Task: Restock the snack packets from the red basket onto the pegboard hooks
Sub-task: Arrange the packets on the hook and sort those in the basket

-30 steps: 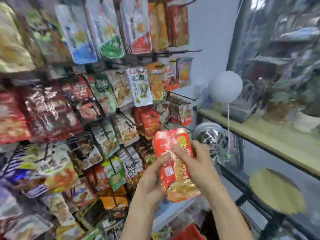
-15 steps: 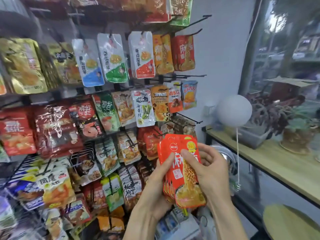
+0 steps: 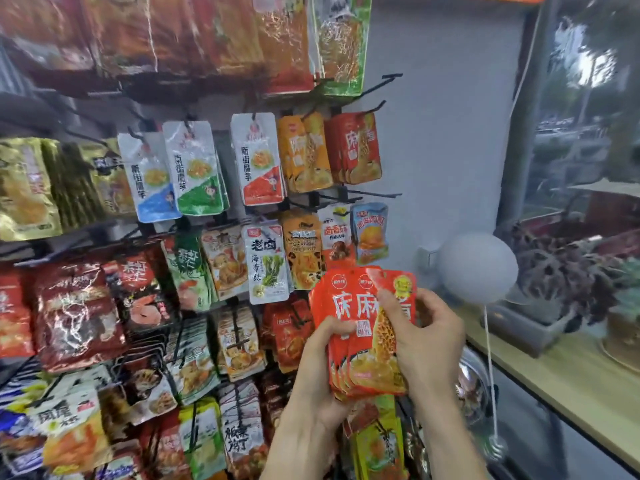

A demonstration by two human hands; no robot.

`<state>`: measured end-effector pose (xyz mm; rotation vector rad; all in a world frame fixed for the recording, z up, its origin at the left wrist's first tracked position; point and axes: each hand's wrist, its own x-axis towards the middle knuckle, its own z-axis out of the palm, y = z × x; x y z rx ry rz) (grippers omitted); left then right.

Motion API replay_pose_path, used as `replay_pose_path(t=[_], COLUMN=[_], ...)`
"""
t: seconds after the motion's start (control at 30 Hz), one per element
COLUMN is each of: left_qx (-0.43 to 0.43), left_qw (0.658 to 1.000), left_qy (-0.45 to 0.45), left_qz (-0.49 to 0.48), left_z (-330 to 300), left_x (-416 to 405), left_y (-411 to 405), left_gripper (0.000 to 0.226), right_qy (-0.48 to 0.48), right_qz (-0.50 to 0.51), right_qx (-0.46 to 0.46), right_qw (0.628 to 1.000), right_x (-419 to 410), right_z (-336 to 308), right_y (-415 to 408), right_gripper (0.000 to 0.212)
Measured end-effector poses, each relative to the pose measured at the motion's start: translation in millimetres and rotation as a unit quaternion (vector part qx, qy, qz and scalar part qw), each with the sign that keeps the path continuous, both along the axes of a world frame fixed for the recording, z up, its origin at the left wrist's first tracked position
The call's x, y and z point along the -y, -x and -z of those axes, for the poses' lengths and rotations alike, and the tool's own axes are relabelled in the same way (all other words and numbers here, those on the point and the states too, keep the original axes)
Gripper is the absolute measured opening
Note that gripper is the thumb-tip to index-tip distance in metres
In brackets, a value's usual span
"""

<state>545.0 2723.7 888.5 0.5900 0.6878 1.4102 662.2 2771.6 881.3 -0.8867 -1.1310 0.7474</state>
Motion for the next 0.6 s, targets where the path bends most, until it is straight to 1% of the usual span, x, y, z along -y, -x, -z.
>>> replay_pose_path(t=[0.1,0.2,0.27,0.3,0.37,0.43,0.5,0.6], left_qx=[-0.008,-0.016,-0.022,-0.026,-0.033,-0.048,-0.059,-0.045], left_qw=[1.000,0.998,0.996,0.994,0.991,0.988,0.986,0.985], left_qy=[-0.008,-0.045,-0.068,-0.075,-0.089,-0.109,-0.118,-0.126], left_qz=[-0.028,-0.046,-0.059,-0.071,-0.089,-0.094,-0.101,-0.113], left_z=[-25.2,-65.1,-93.6,-107.3,-130.6,-149.1,-163.1,-174.9], left_x=[-26.8,-52.5,-69.3,-76.6,-89.7,-98.2,-103.9,-110.3], left_y=[-0.6,2.0,4.0,5.4,9.0,12.0,12.8,15.3], left_gripper=[0.033,0.036,0.031,0.032,0.032,0.025,0.020,0.025], right_qy=[0.002,-0.006,-0.032,-0.049,-0.068,-0.076,-0.078,-0.067], right_qz=[-0.010,-0.016,-0.064,-0.086,-0.109,-0.130,-0.126,-0.107], right_qx=[-0.042,-0.068,-0.082,-0.081,-0.076,-0.069,-0.035,0.014], right_qw=[0.999,0.998,0.994,0.992,0.989,0.986,0.988,0.992], right_x=[-30.3,-77.4,-106.1,-119.5,-143.0,-161.6,-180.6,-203.3], right_z=[-17.0,-54.5,-90.9,-109.9,-148.3,-180.8,-204.6,-225.0], right_y=[-2.5,-12.6,-18.6,-20.5,-22.5,-22.9,-20.7,-13.1], right_gripper=[0.019,0.015,0.007,0.006,0.030,0.044,0.052,0.056])
